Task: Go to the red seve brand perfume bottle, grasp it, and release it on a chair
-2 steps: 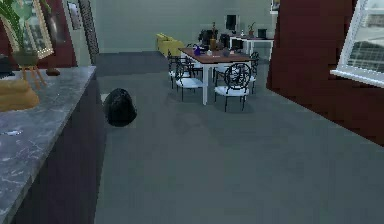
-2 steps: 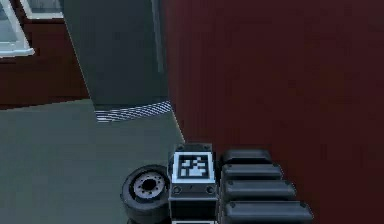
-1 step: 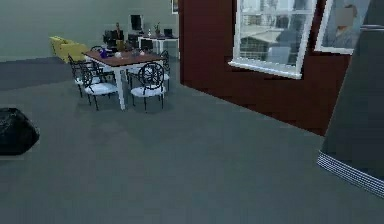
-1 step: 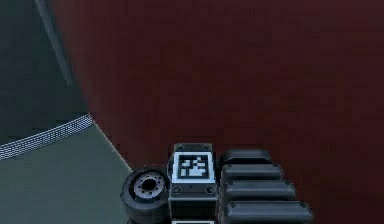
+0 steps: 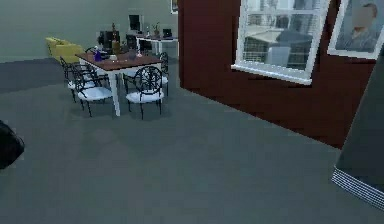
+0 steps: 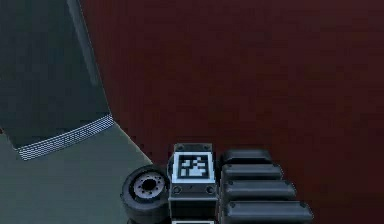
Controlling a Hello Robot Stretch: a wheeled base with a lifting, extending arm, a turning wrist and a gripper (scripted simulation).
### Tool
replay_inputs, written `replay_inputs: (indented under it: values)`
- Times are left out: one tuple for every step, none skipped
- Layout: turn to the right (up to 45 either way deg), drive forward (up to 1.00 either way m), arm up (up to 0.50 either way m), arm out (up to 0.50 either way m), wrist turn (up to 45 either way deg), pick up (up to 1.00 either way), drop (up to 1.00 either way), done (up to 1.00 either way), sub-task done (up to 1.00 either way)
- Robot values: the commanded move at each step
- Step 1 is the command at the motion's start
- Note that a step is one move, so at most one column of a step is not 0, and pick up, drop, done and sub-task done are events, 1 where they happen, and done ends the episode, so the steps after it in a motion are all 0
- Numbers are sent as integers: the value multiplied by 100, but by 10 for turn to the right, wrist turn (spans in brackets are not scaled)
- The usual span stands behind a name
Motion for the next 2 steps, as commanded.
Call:
replay_inputs:
  values:
    - [-90, 0, 0, 0, 0, 0, 0, 0, 0]
    - [0, 100, 0, 0, 0, 0, 0, 0, 0]
